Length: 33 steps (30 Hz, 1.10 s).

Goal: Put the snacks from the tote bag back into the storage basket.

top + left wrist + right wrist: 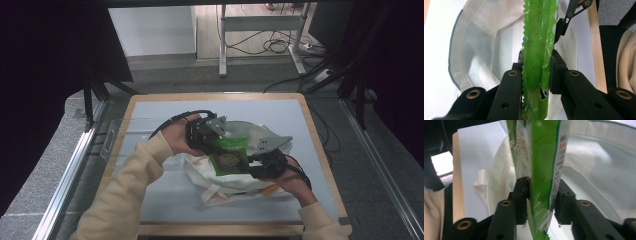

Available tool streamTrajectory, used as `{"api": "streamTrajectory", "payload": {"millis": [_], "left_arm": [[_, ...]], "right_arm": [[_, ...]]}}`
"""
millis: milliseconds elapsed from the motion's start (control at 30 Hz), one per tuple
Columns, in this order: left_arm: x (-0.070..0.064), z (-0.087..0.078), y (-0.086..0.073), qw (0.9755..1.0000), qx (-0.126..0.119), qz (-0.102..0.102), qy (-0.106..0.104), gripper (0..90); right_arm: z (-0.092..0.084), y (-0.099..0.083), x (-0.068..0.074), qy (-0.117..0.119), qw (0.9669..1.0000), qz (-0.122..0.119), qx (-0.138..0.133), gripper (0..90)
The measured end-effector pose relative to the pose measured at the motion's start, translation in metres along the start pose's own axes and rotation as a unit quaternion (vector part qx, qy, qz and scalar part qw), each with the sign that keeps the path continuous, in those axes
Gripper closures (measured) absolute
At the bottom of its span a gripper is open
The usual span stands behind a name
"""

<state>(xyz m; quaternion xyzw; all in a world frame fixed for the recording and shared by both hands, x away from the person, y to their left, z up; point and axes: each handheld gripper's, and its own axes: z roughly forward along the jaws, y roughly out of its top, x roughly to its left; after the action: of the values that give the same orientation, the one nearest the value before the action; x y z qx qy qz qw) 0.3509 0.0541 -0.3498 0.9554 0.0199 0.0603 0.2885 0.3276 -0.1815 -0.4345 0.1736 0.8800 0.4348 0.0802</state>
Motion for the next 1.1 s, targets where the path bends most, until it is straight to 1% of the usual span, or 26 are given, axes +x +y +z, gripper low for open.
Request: {"api": "streamTrajectory", "payload": {"millis": [100,133,167,267,367,533,600,733,767,900,1000,1100], "left_arm": [[0.001,-0.005,-0.005,0.9999,-0.007,-0.01,0.001,76.8],[0.001,-0.008,-0.007,0.9998,-0.014,-0.015,0.001,76.8],[0.001,-0.01,-0.009,0.9997,-0.017,-0.018,0.002,76.8],[0.001,-0.019,-0.013,0.9994,-0.024,-0.022,0.005,76.9],[0.001,-0.028,-0.017,0.9991,-0.031,-0.026,0.008,76.9],[0.0,-0.043,-0.019,0.9989,-0.037,-0.027,0.014,77.0],[0.002,-0.05,-0.02,0.9988,-0.038,-0.026,0.017,76.9],[0.005,-0.063,-0.022,0.9985,-0.044,-0.028,0.019,77.0],[0.006,-0.066,-0.022,0.9984,-0.044,-0.029,0.021,77.0],[0.012,-0.079,-0.027,0.998,-0.043,-0.035,0.031,77.0],[0.017,-0.088,-0.032,0.9973,-0.048,-0.042,0.037,77.0],[0.022,-0.095,-0.038,0.9966,-0.046,-0.05,0.046,77.0]], "right_arm": [[-0.002,-0.001,0.0,-0.008,0.9998,0.012,-0.011,53.1],[-0.004,-0.001,-0.001,-0.011,0.9997,0.015,-0.015,50.7],[-0.007,-0.002,-0.001,-0.014,0.9994,0.021,-0.024,48.6],[-0.016,-0.003,-0.002,-0.019,0.9981,0.038,-0.046,44.3],[-0.024,-0.005,-0.002,-0.025,0.9968,0.047,-0.059,42.5],[-0.036,-0.012,0.0,-0.031,0.9956,0.058,-0.067,41.6],[-0.039,-0.015,-0.001,-0.033,0.9953,0.064,-0.065,41.5],[-0.04,-0.017,-0.003,-0.031,0.9947,0.071,-0.068,41.4],[-0.04,-0.017,-0.003,-0.029,0.9944,0.073,-0.071,41.4],[-0.04,-0.017,-0.004,-0.03,0.9946,0.073,-0.068,41.5],[-0.04,-0.018,-0.004,-0.03,0.9943,0.074,-0.07,41.5],[-0.041,-0.019,-0.005,-0.032,0.9944,0.075,-0.068,41.5]]}}
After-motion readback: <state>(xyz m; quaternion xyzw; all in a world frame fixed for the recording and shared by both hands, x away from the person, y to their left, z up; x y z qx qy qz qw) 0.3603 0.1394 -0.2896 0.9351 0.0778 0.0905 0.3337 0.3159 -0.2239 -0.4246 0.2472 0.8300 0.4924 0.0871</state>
